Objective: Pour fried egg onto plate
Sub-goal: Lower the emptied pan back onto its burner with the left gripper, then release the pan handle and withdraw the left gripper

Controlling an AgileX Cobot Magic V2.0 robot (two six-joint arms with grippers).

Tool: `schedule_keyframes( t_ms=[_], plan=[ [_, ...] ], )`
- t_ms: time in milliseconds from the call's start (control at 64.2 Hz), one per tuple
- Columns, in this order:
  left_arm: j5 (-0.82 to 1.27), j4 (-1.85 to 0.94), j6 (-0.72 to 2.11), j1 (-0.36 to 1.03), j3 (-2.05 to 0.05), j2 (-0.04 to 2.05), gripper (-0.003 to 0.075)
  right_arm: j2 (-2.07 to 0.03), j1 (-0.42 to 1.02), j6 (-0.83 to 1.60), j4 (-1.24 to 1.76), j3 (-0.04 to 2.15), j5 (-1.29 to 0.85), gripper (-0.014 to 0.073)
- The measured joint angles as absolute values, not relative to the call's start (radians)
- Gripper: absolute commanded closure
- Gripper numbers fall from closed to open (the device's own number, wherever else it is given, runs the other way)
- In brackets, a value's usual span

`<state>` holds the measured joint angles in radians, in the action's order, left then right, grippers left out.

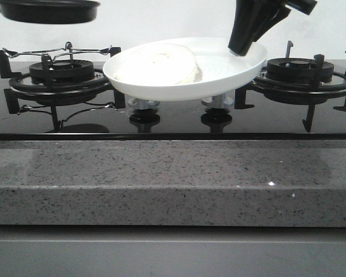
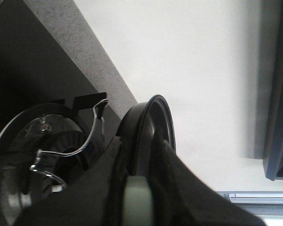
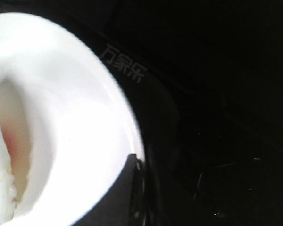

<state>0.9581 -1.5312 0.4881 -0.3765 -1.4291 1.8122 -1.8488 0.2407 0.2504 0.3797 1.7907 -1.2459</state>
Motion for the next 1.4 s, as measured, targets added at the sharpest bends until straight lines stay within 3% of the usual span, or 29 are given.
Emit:
schedule_keyframes(
  t_ms=[623, 732, 935, 1075, 1402],
  plan=[
    [0.951, -1.498, 0.483, -0.364, -1.429, 1.912, 0.0728, -1.849, 0.241, 0.25, 0.38, 1.791, -1.246, 0.0661],
    [0.951, -1.486, 0.482, -0.364, -1.431, 1.912, 0.0649, -1.849, 0.241, 0.25, 0.38, 1.791, -1.246, 0.0661],
    [0.951, -1.444, 0.482, -0.364, -1.433, 1.912, 0.0351, -1.849, 0.241, 0.25, 0.38, 1.791, -1.246, 0.0661],
    [0.958, -1.42, 0.482, -0.364, -1.433, 1.912, 0.0201, -1.849, 0.241, 0.25, 0.38, 1.791, -1.246, 0.0661],
    [1.059, -1.39, 0.482, -0.364, -1.433, 1.912, 0.0177, -1.849, 0.241, 0.25, 0.38, 1.791, -1.246, 0.0661]
  ],
)
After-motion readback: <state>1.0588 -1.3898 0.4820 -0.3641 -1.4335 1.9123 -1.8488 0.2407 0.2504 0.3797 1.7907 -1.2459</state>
